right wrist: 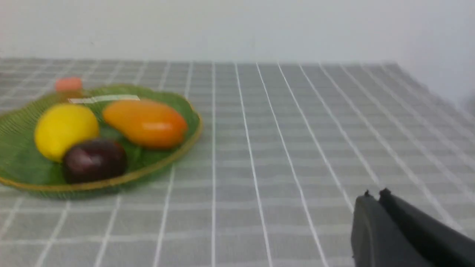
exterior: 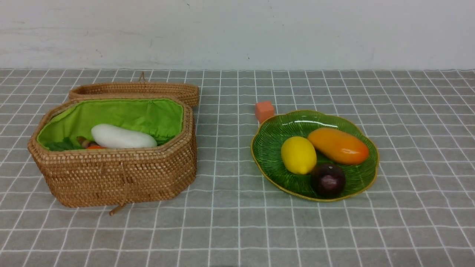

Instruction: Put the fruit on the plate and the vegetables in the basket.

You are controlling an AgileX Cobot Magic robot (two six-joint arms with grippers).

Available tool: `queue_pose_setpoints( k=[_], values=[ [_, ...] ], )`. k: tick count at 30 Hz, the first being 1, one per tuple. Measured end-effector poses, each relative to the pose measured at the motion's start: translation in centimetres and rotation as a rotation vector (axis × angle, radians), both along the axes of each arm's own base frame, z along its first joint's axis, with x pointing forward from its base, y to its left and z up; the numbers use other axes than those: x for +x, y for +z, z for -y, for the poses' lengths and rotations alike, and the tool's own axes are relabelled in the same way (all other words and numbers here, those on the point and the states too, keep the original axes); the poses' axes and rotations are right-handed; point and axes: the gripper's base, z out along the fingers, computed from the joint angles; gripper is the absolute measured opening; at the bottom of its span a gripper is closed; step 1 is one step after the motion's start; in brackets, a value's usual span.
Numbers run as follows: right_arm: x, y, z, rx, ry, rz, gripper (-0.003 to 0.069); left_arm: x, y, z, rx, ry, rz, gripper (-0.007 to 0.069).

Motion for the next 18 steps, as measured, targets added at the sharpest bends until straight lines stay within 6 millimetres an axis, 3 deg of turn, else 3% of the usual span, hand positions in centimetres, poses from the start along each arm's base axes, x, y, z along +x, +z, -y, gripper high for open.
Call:
queue_pose_setpoints(
  k=[4,18],
  values=[
    [-0.34,-1.39,0.32,0.016,-0.043,-0.134,0.0023,0.0,0.0,0.0,0.0,0.0,0.0,0.0239],
    [-0.35,-1.4,0.18,0.078,-0.039,-0.133,0.0045,0.0,0.0,0.0,0.0,0.0,0.0,0.0239]
  ],
)
